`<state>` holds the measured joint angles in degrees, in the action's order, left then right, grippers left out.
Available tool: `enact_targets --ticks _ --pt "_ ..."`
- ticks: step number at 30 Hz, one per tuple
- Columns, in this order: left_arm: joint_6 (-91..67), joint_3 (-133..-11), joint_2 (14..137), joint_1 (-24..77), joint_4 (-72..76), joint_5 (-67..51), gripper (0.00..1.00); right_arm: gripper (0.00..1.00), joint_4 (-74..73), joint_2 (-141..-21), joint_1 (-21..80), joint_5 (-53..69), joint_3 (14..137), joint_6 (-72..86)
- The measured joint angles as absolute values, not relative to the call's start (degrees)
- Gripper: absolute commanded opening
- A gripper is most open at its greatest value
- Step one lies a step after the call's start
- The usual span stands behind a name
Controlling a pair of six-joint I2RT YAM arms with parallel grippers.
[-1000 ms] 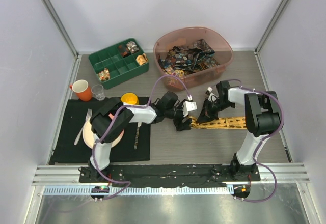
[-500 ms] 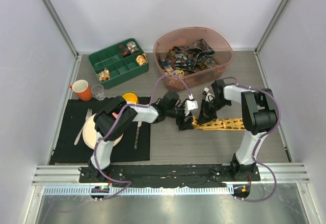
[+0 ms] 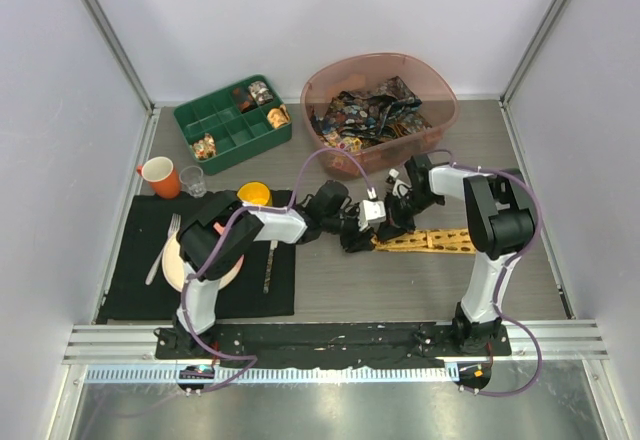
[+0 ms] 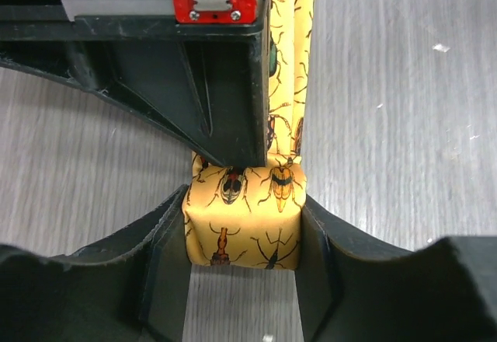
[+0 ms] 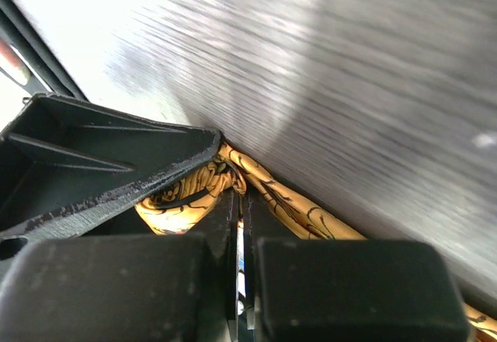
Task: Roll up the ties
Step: Roll the tie at the center of the board.
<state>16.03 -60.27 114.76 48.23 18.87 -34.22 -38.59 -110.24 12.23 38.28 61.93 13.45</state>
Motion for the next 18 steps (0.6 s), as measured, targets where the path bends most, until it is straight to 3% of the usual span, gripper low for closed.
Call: enact_targets --ticks 5,8,11,18 --pt "19.1 -60.6 113.0 49.3 14.1 -29.1 0.18 0.02 -37.1 -110.5 13.1 39.1 62.4 13.4" --pt "21.1 -62.3 112.6 50.2 9.8 -26.2 0.10 0.11 -36.7 -110.1 13.5 39.0 62.4 12.9" --pt "22.4 -65.3 112.7 51.0 4.3 -23.4 0.07 0.20 -36.8 -109.7 13.6 38.7 62.5 11.9" --pt "24.9 -71.2 114.2 52.2 -5.6 -19.8 0.06 0.31 -39.4 -109.4 11.2 38.5 64.2 9.1"
